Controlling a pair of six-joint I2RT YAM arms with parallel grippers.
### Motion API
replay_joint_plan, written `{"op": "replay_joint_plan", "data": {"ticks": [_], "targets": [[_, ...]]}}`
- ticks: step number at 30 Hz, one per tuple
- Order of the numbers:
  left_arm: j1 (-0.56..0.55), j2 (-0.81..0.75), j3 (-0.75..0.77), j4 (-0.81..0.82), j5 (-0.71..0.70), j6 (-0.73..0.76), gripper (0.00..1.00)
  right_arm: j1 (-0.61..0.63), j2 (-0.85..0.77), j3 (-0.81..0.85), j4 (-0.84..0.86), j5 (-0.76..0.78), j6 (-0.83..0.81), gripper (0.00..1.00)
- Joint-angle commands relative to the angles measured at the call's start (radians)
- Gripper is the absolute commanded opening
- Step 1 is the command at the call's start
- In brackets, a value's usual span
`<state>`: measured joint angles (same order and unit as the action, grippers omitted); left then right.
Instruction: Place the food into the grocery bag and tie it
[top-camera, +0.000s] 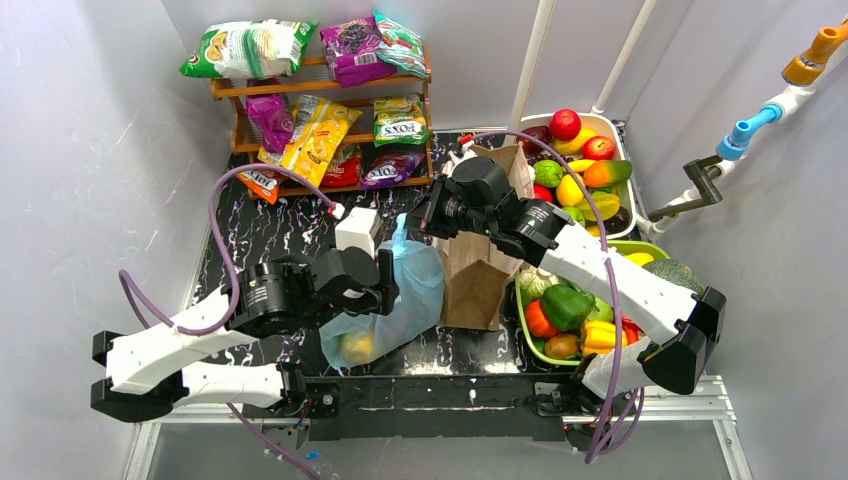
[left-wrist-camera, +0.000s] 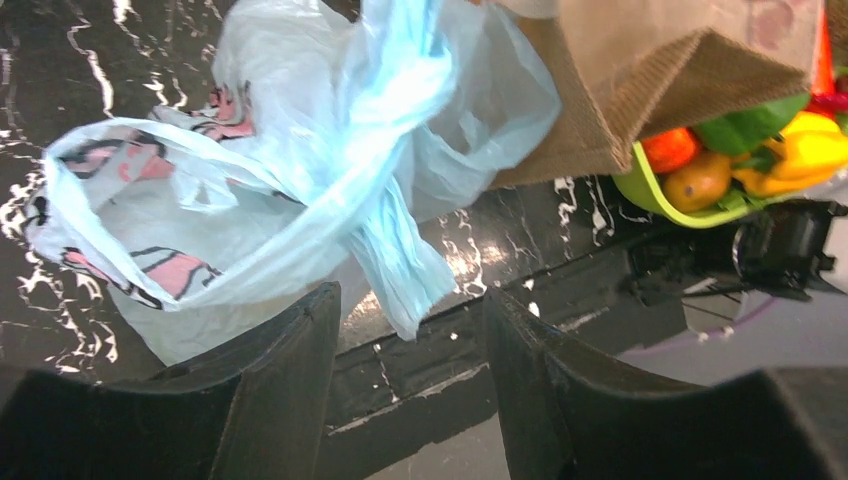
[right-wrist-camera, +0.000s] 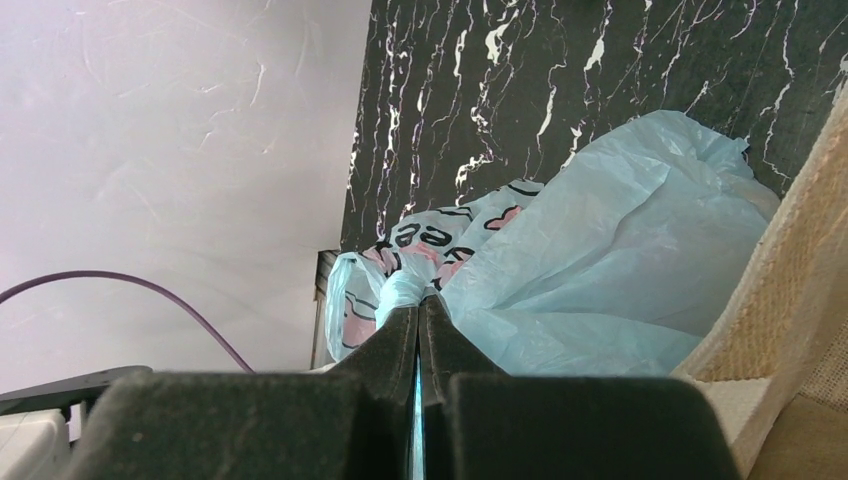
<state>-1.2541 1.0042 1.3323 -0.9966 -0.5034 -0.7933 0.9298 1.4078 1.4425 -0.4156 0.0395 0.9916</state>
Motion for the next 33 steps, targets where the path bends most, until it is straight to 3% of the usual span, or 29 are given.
{"op": "replay_joint_plan", "data": {"ticks": [1,12,26,33], "targets": [[-0.003,0.053,0.056,-0.081,-0.139,-0.048,0.52,0.006,-0.028,-0.016,0.027,0.014,0.005,0.01],[0.023,0.117,0.060,-0.081,-0.126,-0.059,0.44,0.007,-0.046,-0.039,0.044,0.022,0.007,0.01],[0.022,0.160,0.037,-0.102,-0.087,-0.133,0.45,0.007,-0.056,-0.050,0.049,0.026,0.006,0.01],[0.025,0.185,0.062,-0.142,-0.124,-0.131,0.33,0.007,-0.062,-0.061,0.053,0.027,0.006,0.01]]}}
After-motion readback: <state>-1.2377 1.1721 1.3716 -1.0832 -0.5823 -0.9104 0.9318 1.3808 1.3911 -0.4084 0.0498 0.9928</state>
